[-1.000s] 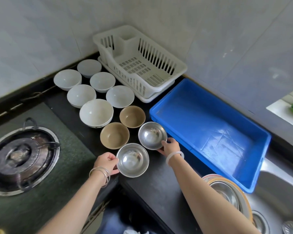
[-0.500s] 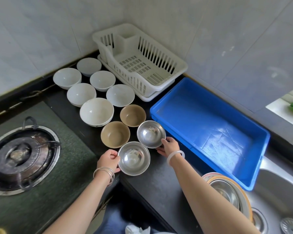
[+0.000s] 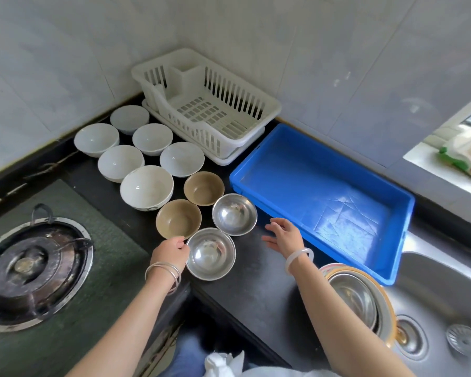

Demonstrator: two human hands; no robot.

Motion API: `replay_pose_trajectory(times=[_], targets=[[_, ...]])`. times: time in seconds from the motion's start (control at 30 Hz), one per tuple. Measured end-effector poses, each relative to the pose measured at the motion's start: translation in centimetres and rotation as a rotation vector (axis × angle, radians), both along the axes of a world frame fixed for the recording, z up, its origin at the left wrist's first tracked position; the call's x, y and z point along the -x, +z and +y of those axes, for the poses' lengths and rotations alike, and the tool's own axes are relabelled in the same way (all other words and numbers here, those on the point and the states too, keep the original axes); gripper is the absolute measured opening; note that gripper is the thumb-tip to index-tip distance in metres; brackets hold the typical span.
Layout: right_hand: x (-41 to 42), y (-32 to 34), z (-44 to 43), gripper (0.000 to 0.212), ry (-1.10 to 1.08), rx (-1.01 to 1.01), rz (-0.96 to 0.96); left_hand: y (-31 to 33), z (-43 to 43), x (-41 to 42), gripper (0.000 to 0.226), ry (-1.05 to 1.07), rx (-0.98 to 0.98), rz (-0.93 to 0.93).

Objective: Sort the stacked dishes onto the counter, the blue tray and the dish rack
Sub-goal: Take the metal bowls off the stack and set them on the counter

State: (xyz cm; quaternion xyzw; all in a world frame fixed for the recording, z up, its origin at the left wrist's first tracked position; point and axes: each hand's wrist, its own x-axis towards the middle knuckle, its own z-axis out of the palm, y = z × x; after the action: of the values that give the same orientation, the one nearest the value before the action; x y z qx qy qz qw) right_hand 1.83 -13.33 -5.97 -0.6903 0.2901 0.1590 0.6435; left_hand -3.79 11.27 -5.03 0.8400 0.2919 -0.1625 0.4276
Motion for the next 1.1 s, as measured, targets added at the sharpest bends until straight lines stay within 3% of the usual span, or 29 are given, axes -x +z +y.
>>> replay_pose_trajectory(times=[0.07,0.2,0.4,0.6,0.83,1.1], targets=[[0.9,1.0,-1.7,0.013,-0.011,0.08,-0.06,1.3,-1.0,-0.5,0.038,-0.052,0.007,-0.039],[4.4,2.8,-6.5,0.009,-0.107,0.303,-0.156,3.2,-6.2,-1.7,0.027,-0.187,0.218,-0.123],[11.7,3.7,-13.6,0.008,-0.224,0.727,-0.04,3.0,-16.4,-1.2,0.022,-0.547,0.232,-0.126],[16.5,2.2,-15.7,0.009,-0.343,0.792,0.062,2.0,-23.4,0.4,0.038,-0.726,0.159,-0.078],[17.4,1.6,-15.8,0.016,-0.267,0.938,0.117,0.2,-26.4,1.0,0.023,-0.834,-0.001,-0.086],[17.6,1.7,-15.1,0.022,-0.125,1.01,0.224,-0.5,-27.8,0.5,0.024,-0.864,-0.11,-0.137]])
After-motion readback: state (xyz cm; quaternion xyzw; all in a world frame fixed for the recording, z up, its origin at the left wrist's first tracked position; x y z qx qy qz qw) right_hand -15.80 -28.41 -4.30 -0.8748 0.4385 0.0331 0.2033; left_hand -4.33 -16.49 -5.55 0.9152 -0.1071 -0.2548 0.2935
